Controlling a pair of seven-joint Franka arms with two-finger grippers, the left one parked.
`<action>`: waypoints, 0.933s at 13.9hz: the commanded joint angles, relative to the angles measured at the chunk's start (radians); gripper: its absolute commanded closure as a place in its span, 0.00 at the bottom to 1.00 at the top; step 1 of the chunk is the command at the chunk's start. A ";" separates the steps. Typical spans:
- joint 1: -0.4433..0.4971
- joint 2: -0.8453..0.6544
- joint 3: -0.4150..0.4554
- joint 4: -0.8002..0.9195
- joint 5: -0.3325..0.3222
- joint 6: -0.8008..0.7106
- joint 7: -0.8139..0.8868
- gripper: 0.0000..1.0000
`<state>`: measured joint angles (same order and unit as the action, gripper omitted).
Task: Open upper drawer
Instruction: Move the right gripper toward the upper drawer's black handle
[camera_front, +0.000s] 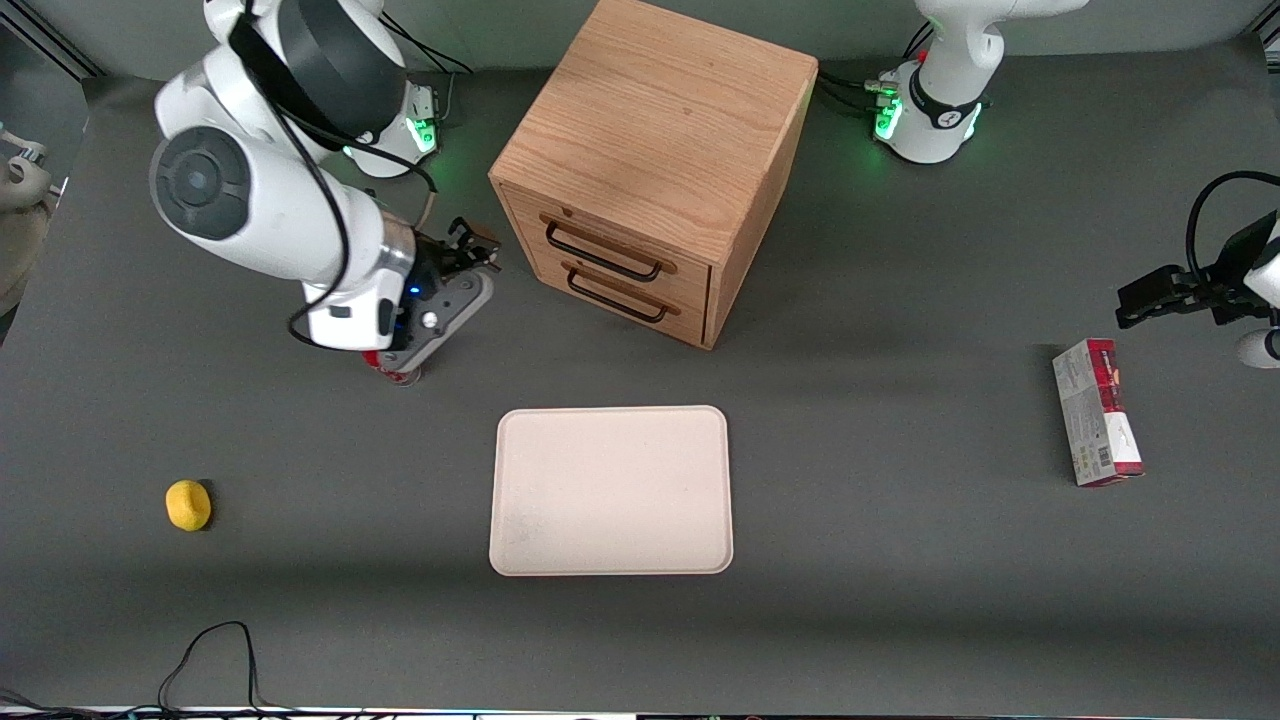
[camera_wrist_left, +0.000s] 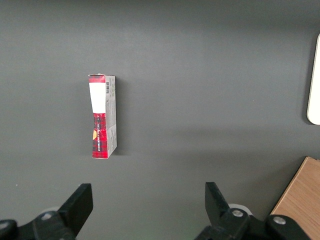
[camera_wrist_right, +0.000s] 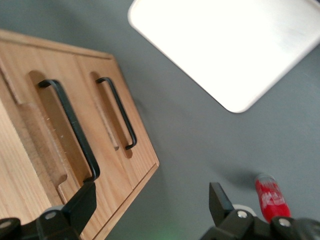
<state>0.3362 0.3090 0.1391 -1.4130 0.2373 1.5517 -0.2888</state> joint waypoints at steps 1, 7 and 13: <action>0.001 0.082 0.004 0.058 0.092 -0.013 -0.131 0.00; 0.001 0.143 0.048 0.058 0.145 0.007 -0.158 0.00; 0.032 0.180 0.050 0.046 0.185 0.027 -0.159 0.00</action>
<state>0.3441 0.4655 0.1924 -1.3874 0.3982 1.5719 -0.4359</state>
